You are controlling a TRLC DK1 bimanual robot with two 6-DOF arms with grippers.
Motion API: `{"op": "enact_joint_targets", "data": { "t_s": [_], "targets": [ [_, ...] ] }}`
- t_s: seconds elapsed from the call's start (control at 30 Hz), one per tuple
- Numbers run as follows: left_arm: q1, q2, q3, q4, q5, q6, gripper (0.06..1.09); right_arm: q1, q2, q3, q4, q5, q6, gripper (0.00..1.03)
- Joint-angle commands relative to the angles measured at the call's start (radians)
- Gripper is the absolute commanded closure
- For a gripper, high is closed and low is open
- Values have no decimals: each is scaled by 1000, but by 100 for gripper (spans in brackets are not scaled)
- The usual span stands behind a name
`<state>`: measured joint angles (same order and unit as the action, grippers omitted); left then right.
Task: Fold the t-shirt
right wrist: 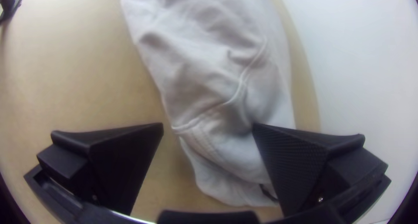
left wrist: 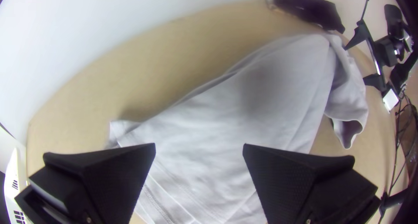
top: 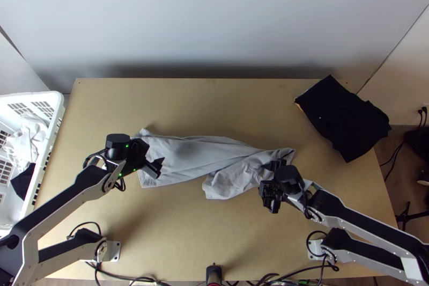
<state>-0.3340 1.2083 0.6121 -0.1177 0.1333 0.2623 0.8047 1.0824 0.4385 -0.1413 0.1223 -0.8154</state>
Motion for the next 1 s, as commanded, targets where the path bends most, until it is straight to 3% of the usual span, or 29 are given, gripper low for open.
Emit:
{"op": "enact_joint_targets", "data": {
  "t_s": [0.0, 0.07, 0.3, 0.43, 0.5, 0.77, 0.9, 0.97],
  "targets": [
    [24, -3, 6, -8, 0, -1, 11, -58, 57, -6, 65, -30, -7, 14],
    [26, -6, 6, -13, 0, -1, 11, -59, 80, 2, 71, -38, 18, 21],
    [36, -33, -8, -50, 0, -9, 11, -75, 97, 12, 118, -73, 56, 69],
    [46, -56, -18, -63, 2, -12, 11, -98, 97, 9, 161, -79, 62, 68],
    [50, -67, -18, -73, 2, -14, 11, -108, 105, 14, 161, -87, 67, 85],
    [79, -93, -41, -128, 2, -18, 11, -108, 79, 12, 147, -90, 79, 90],
    [121, -59, -38, -226, 3, 3, 11, -110, 59, 28, 91, -90, 124, 94],
    [127, -41, -21, -313, 37, 9, 11, -110, 34, 26, 80, -92, 130, 100]
  ]
}}
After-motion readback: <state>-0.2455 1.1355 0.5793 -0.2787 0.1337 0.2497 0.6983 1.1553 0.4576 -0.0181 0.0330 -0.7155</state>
